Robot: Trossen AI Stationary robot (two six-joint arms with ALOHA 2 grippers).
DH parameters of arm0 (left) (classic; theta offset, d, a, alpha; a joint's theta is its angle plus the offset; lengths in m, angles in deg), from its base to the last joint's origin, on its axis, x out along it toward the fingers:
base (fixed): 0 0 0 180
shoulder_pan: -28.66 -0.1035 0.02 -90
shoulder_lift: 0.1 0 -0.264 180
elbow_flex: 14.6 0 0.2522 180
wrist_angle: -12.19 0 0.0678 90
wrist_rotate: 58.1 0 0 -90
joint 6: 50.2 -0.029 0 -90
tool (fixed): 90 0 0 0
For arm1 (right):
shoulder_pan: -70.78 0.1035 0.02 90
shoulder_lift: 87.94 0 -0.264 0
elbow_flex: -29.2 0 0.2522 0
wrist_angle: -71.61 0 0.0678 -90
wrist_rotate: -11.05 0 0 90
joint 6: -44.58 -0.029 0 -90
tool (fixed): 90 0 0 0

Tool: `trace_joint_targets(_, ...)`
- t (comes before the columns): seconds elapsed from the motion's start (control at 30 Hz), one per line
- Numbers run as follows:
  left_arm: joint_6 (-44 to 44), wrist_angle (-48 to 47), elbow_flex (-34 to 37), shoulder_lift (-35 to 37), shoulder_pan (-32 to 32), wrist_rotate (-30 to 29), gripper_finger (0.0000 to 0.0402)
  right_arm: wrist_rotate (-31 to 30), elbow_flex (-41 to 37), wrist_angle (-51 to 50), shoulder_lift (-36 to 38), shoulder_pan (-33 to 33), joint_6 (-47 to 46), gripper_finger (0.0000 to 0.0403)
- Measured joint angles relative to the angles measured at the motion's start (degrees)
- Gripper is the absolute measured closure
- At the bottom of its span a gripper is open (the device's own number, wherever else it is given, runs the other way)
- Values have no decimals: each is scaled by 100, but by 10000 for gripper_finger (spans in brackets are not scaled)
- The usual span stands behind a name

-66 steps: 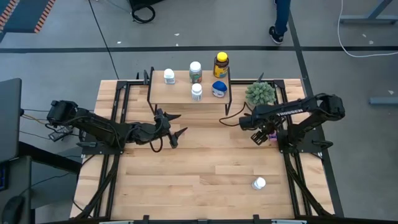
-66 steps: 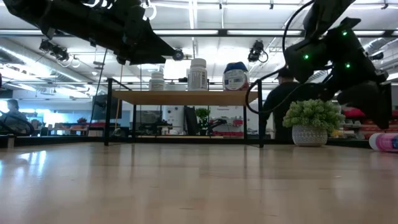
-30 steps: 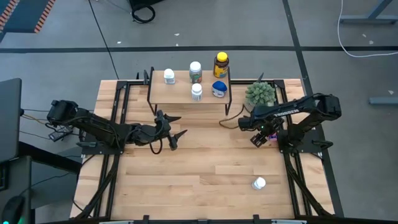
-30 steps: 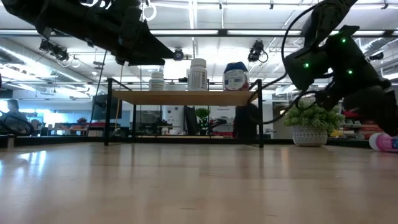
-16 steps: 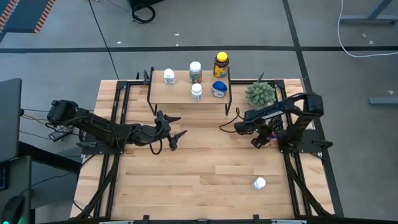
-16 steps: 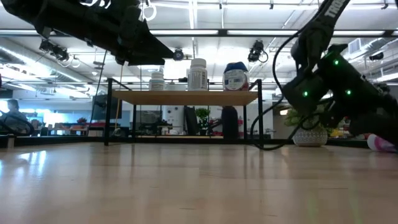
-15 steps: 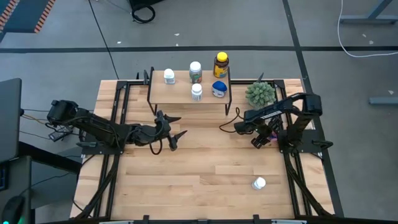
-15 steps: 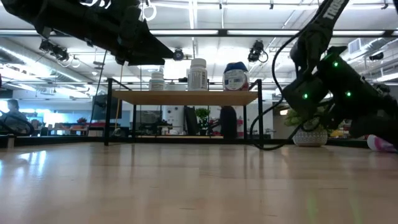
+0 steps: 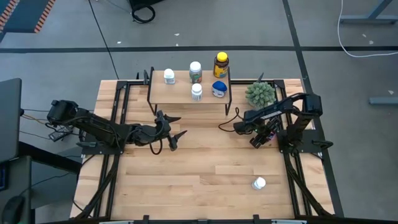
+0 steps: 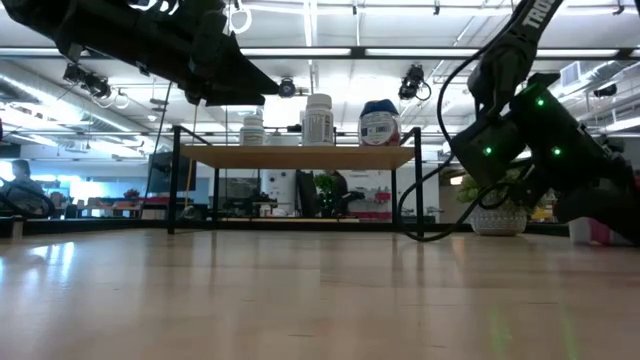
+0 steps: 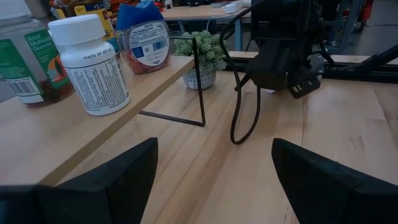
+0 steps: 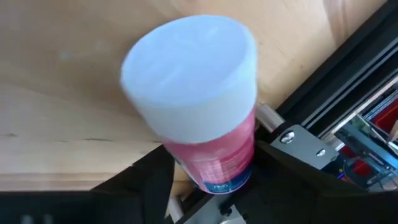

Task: Pick and place medicine bottles onto shelf by color
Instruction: Put the pink pill bottle on the shelf

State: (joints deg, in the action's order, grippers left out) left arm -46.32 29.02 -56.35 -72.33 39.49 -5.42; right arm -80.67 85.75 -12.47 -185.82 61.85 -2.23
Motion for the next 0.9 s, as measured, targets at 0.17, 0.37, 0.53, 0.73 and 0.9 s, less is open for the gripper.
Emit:
trace_joint_targets(0.17,-2,0,0,0,0,0,84,-9,0,148,8,262,182,226)
trace_joint_targets(0.37,-2,-4,0,0,0,0,84,147,111,52,5,782,111,234)
trace_joint_targets(0.53,-126,-7,0,0,0,0,84,171,435,-195,142,1342,-9,234)
trace_joint_targets(0.73,-207,-39,0,0,9,1,84,-201,1266,-234,640,1967,-423,233)
trace_joint_targets(0.9,-220,173,0,0,131,4,84,-1164,1985,187,1054,2573,-409,233)
